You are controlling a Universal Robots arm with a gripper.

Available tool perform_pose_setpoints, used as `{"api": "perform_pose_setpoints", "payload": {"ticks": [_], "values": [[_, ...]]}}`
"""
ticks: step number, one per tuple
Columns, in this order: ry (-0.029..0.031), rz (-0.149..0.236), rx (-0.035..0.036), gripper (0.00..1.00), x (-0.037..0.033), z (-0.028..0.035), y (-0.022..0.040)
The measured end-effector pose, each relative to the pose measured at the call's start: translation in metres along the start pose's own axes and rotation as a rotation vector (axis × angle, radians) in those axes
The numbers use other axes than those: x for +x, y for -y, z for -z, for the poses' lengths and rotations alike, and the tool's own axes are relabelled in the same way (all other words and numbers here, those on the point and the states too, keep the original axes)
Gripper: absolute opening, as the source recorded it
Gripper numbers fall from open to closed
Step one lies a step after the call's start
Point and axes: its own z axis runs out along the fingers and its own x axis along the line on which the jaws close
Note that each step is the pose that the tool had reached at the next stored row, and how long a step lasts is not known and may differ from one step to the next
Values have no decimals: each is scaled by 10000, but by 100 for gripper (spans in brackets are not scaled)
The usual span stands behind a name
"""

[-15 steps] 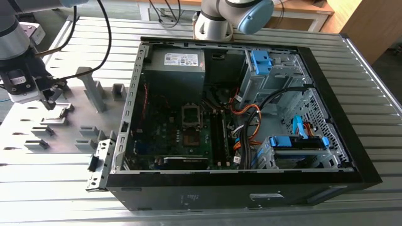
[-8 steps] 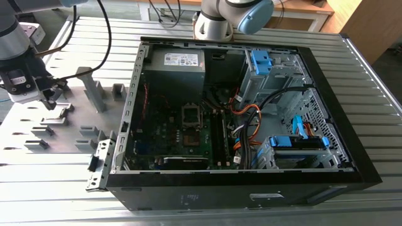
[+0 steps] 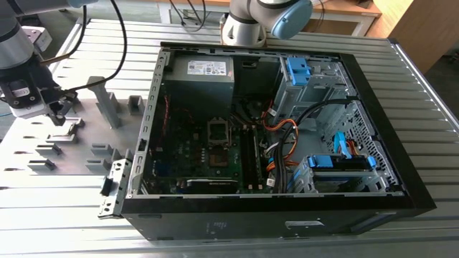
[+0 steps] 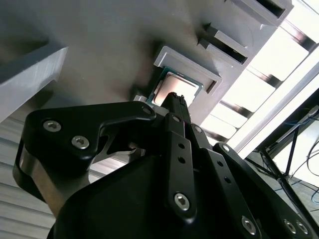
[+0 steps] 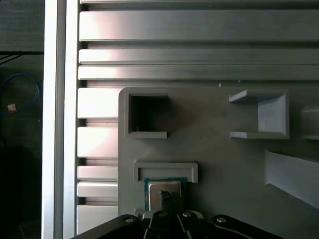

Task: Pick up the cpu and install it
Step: 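Pick up the cpu and move it towards the insertion slot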

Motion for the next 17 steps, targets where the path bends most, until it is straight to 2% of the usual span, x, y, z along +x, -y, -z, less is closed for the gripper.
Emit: {"api": "perform_pose_setpoints", "payload": {"ticks": [3,8,17], "values": [[51,6,-1,11,0,-11,13],[104,14,-1,11,-1,-40,19],[111,19,4,11,16,-72,20]]}}
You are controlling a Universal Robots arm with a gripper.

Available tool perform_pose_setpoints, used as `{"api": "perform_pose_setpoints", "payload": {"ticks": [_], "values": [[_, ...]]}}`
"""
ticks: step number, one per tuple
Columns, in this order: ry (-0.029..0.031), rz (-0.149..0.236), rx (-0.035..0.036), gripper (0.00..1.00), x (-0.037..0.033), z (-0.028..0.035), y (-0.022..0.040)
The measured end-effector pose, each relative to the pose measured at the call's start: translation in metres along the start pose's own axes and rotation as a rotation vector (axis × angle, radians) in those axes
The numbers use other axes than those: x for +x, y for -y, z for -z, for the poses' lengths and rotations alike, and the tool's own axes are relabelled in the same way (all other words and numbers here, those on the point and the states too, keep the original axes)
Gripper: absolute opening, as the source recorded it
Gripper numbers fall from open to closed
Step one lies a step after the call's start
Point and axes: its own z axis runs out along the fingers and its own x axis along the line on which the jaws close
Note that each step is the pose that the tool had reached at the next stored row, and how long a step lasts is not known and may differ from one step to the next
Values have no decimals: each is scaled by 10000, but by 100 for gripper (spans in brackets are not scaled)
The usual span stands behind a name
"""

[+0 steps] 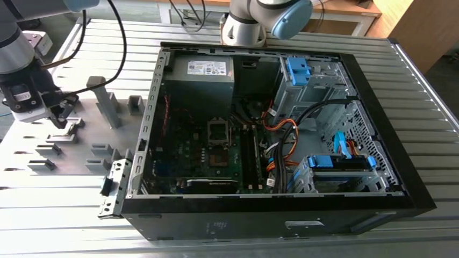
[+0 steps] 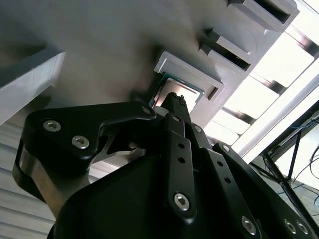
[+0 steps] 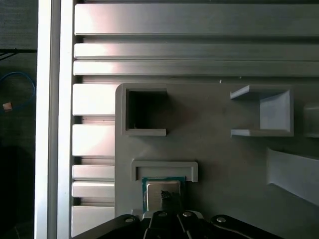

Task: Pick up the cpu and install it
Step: 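Pick up the cpu and move it towards the insertion slot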

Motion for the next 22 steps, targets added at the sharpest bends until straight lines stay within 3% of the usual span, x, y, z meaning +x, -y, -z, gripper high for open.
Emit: {"api": "perform_pose_setpoints", "payload": {"ticks": [13,15,16,17,19,20,22], "values": [[1,0,0,11,18,-5,0],[1,0,-1,23,18,-6,0],[2,1,-1,23,17,-6,0],[1,1,-1,35,17,-6,1],[1,0,-1,35,17,-6,1],[2,1,-1,47,17,-6,1],[2,1,-1,47,17,-7,0]]}}
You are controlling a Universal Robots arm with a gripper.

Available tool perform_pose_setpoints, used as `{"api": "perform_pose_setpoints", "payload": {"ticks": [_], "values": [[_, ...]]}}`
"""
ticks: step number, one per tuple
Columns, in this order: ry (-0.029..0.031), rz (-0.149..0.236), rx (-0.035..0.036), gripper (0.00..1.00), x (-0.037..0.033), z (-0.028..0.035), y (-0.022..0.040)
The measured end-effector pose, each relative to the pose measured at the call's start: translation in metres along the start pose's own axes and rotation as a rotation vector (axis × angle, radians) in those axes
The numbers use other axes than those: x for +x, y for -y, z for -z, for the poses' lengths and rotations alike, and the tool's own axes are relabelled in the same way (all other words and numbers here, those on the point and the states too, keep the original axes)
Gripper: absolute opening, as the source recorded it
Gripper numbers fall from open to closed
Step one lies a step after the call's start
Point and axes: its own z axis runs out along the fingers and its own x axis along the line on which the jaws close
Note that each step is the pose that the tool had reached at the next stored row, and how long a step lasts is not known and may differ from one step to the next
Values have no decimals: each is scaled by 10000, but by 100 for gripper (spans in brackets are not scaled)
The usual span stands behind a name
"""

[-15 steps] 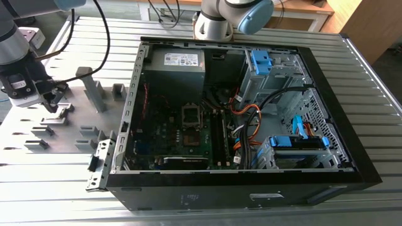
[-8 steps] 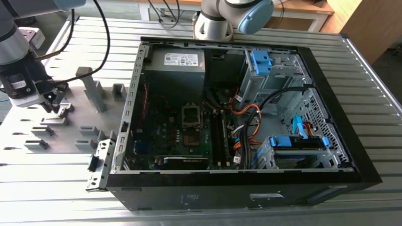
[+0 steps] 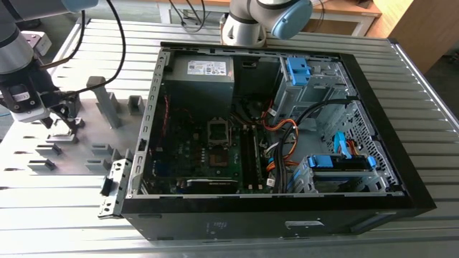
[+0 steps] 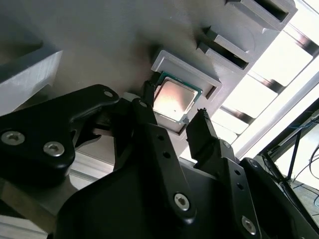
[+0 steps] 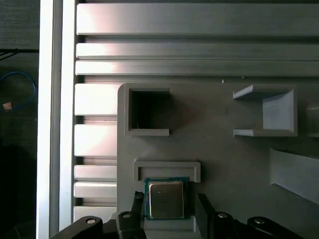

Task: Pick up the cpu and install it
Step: 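Pick up the cpu and move it towards the insertion slot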

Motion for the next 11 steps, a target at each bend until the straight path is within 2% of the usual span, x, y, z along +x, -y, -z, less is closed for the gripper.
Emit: {"api": "perform_pose_setpoints", "payload": {"ticks": [1,11], "values": [[0,0,0,53,0,0,0],[-1,0,1,53,0,-61,-2]]}}
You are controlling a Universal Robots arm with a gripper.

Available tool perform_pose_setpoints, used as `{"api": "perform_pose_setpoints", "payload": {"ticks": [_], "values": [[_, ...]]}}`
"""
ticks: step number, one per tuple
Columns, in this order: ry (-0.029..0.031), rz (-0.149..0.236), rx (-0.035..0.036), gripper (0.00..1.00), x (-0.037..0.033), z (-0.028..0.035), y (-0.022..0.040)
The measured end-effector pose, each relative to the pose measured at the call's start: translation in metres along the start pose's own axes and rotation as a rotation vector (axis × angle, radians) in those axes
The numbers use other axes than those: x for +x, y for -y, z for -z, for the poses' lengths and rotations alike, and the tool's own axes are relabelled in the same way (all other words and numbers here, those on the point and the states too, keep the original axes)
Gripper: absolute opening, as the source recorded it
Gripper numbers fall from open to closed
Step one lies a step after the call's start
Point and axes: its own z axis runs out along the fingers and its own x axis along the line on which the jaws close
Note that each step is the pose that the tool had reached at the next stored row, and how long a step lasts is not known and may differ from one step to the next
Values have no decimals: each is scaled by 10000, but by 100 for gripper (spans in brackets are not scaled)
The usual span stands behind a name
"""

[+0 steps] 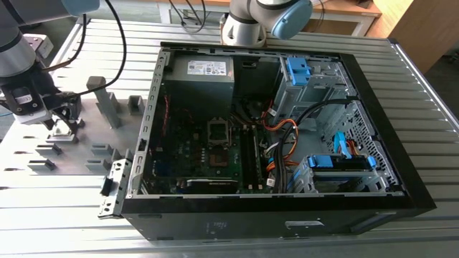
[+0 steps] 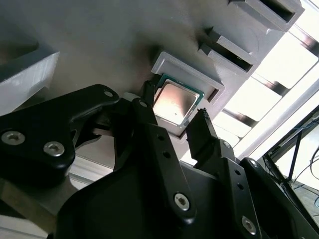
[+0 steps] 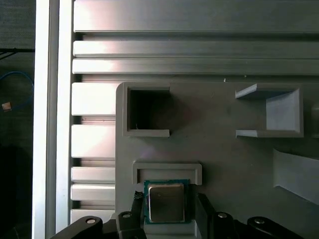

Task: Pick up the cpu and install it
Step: 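Pick up the cpu and move it towards the insertion slot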

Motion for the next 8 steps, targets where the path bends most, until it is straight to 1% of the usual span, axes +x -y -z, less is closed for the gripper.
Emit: {"api": "perform_pose_setpoints", "payload": {"ticks": [5,7,8], "values": [[1,0,1,53,0,-1,0],[2,0,0,55,0,-1,0],[4,0,-1,60,1,-7,-1]]}}
